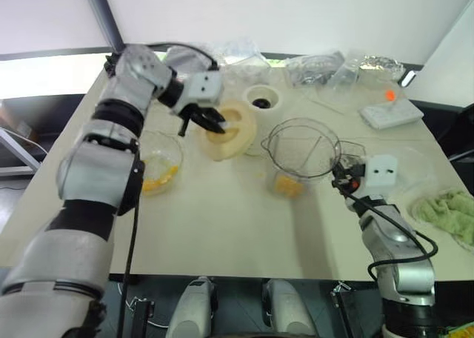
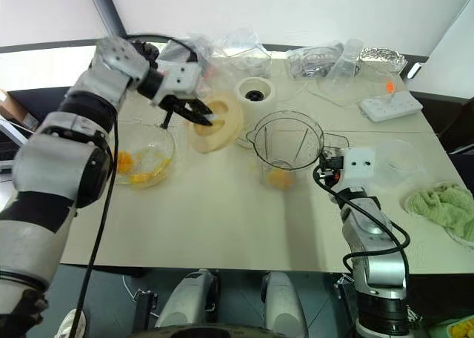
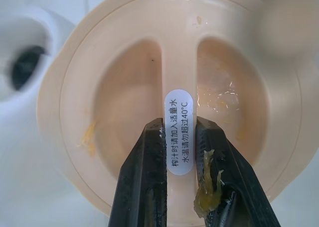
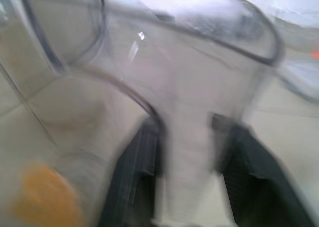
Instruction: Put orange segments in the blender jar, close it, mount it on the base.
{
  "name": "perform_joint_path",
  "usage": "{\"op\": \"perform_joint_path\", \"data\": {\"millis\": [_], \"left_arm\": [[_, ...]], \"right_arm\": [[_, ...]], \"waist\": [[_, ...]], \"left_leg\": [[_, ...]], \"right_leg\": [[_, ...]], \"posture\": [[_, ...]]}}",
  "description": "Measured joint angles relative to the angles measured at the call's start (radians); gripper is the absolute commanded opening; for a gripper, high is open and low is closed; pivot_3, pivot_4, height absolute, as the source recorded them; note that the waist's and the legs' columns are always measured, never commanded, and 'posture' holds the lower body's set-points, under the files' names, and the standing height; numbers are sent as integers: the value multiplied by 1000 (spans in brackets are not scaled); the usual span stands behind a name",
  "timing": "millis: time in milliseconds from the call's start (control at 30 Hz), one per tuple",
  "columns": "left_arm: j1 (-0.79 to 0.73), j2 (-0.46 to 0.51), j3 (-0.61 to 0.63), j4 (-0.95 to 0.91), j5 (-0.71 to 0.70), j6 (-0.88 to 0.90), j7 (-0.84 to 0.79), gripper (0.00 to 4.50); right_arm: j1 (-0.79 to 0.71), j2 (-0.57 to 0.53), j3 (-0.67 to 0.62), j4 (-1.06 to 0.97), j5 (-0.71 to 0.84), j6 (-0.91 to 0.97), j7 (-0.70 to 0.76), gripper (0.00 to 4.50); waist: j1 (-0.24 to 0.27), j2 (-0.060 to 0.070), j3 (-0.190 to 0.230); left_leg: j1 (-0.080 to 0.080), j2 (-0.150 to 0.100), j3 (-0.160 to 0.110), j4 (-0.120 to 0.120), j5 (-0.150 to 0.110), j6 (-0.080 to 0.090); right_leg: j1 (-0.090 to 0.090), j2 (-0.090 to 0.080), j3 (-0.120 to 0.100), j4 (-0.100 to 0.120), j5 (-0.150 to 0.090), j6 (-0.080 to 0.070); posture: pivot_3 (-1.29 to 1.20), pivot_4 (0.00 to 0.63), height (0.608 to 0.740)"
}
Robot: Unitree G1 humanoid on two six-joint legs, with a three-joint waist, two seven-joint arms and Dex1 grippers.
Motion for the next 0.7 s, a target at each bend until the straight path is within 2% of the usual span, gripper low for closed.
{"op": "perform_joint_path", "data": {"millis": [100,267,400,700], "left_arm": [[-52,27,12,6,-7,4,-7,230],[-185,-8,38,33,-19,45,27,230],[-260,-81,54,36,-36,83,29,230],[-260,-261,27,54,-15,89,3,230]], "right_arm": [[-3,20,-6,10,0,-4,-15,1016],[-15,38,-5,9,1,3,-15,1016],[-48,65,14,6,2,45,-20,1016],[-45,74,52,-26,0,78,-13,1016]], "waist": [[-1,0,0],[-2,-2,1],[-10,-1,1],[-22,0,2]], "left_leg": [[0,0,0,0,0,0],[0,0,0,0,0,0],[0,0,0,0,0,0],[-2,0,-1,0,0,0]], "right_leg": [[0,0,0,0,0,0],[0,0,0,0,0,1],[0,0,0,0,0,1],[-2,1,1,0,0,2]], "posture": [[0,150,740],[0,150,740],[0,150,740],[0,150,740]]}}
